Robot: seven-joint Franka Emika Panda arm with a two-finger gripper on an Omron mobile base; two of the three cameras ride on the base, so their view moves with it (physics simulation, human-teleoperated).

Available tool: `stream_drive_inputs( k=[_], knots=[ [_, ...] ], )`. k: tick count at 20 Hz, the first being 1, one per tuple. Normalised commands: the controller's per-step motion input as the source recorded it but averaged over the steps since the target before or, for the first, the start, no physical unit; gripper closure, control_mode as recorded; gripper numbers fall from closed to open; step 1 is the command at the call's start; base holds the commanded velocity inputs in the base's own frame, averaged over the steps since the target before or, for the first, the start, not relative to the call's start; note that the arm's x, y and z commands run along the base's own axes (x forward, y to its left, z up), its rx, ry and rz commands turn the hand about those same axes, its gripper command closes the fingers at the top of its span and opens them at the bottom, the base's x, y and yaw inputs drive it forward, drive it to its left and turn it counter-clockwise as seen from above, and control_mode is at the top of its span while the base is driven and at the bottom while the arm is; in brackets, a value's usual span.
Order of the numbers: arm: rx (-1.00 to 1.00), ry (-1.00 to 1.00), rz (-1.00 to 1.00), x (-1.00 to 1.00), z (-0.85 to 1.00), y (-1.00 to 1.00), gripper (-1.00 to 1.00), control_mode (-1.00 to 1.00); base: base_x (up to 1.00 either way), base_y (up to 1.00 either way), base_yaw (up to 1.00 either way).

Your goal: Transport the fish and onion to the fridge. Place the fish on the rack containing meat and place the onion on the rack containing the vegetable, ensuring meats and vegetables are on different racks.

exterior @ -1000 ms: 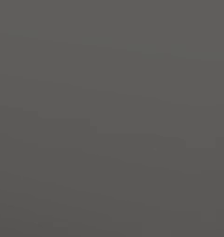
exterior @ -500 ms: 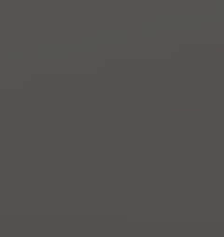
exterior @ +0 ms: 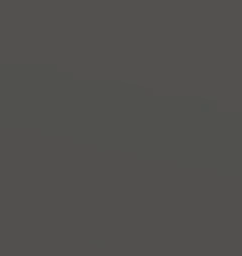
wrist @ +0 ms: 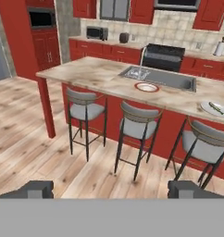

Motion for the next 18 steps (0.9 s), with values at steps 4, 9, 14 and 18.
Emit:
stream_drive_inputs(
  k=[4, 9, 14, 18],
  knots=[
    [0.00, 0.00, 0.00, 0.00, 0.00, 0.00, -1.00, 1.00, 0.75, -1.00, -0.18],
    [0.00, 0.00, 0.00, 0.00, 0.00, 0.00, -1.00, 1.00, 0.74, -0.74, -0.44],
    [0.00, 0.00, 0.00, 0.00, 0.00, 0.00, -1.00, 1.00, 0.14, -0.08, -0.39],
    [0.00, 0.00, 0.00, 0.00, 0.00, 0.00, -1.00, 1.00, 0.00, -0.32, -0.35]
  ],
)
